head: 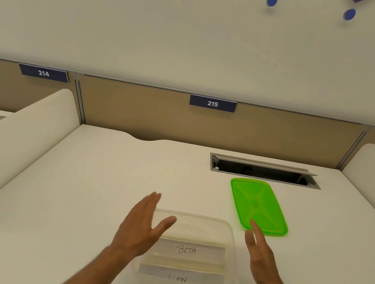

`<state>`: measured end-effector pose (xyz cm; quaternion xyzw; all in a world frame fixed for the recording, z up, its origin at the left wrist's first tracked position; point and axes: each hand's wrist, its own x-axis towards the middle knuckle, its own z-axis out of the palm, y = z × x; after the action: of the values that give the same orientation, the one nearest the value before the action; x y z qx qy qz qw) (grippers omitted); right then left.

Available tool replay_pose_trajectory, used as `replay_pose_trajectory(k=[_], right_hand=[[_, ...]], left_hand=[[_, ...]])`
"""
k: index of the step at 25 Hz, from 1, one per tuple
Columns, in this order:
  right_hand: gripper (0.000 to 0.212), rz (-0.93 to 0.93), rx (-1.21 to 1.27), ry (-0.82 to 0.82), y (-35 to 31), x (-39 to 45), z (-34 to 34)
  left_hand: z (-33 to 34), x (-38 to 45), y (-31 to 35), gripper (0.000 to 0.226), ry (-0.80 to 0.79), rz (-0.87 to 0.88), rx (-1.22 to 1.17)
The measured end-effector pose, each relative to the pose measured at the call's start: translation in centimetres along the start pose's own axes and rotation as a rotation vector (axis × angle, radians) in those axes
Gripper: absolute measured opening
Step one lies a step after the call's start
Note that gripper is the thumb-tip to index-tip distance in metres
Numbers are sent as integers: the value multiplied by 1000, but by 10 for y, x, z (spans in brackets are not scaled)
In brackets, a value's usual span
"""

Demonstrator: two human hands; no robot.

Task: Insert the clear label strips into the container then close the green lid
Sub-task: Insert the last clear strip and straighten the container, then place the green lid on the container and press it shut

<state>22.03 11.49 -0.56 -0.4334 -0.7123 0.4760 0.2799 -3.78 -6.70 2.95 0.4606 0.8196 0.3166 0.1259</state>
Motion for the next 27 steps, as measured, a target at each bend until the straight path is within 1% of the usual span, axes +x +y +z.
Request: replay_pose_trajectory(k=[2,5,9,13,16,18,24,27], right_hand=[[76,-108,-244,-8,5,16,-20],[82,-217,-531,-25,15,37,-47],[84,-194,-669,10,27,57,-78],[86,-142,-716,14,41,72,-99],[86,-93,-695,8,49,81,-112],[84,-61,-659,-2,54,88,-118],[82,33,-466,-6,66,112,-123],[84,54,-456,-22,69,120,-120]], left_hand=[[9,16,22,100,-7,106,223],[33,35,59,96,-36,208,370],[74,56,104,98,-111,284,436],[117,77,141,100,-188,289,436],[142,91,163,101,-248,237,378],[156,99,174,103,-293,170,333],[179,119,193,113,-412,-88,93],[186,128,197,117,-439,-244,-9]])
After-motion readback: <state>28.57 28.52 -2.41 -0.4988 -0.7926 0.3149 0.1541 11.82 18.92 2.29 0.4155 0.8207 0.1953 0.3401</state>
